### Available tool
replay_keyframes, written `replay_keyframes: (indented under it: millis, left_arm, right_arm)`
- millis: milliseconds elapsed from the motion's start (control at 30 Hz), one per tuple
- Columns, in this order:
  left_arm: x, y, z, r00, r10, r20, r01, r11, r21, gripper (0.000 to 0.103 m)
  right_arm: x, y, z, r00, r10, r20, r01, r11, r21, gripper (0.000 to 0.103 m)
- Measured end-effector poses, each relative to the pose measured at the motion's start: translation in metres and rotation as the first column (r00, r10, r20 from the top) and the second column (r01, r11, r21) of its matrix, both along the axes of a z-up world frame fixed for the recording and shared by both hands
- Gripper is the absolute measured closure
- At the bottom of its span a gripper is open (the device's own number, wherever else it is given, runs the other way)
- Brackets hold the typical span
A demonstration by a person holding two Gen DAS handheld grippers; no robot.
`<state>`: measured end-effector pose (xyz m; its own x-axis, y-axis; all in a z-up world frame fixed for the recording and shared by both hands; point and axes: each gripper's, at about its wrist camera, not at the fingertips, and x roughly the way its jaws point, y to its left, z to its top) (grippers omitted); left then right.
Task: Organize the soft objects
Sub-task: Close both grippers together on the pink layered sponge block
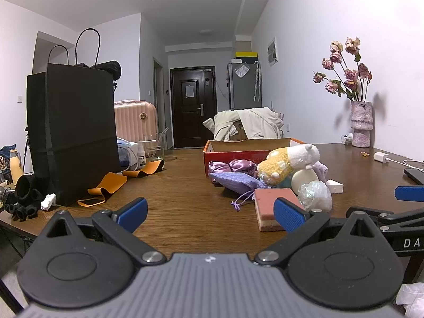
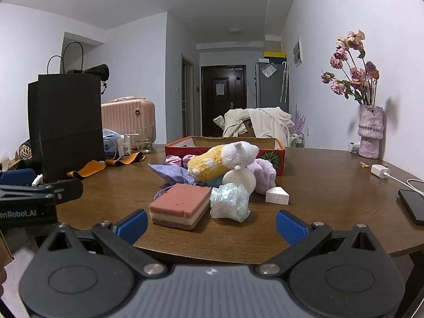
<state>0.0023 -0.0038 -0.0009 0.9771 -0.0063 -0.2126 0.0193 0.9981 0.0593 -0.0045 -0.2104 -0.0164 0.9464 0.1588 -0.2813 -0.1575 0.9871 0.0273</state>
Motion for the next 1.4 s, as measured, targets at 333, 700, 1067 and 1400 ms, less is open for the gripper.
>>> replay_keyframes:
  millis: [333, 700, 1067, 1400]
  left_arm:
    - [0.004, -0.003, 0.001, 1.000, 0.000, -0.001, 0.000, 1.000, 0.005, 0.000]
    - [0.028, -0.012, -0.006, 0.998, -0.027, -0.052, 0.027, 1.000, 0.011, 0.000]
    - [0.074, -0.021, -0.013, 0.983, -0.093, -0.161, 0.089, 0.996, -0.028, 0.000]
    - [0.124, -0.013, -0.025, 0.962, -0.114, -0.246, 0.103, 0.993, -0.057, 0.000]
  right_arm:
    - [0.001, -0.001, -0.002, 1.000, -0.002, 0.011, 0.002, 1.000, -0.004, 0.000]
    - [0.020, -0.013, -0.012, 0.999, -0.035, -0.009, 0.035, 0.999, 0.023, 0.000]
    - [0.057, -0.025, -0.018, 0.996, -0.025, -0.086, 0.032, 0.996, 0.080, 0.005]
    - [0.123, -0.018, -0.032, 0.966, 0.132, -0.222, -0.088, 0.976, 0.201, 0.055]
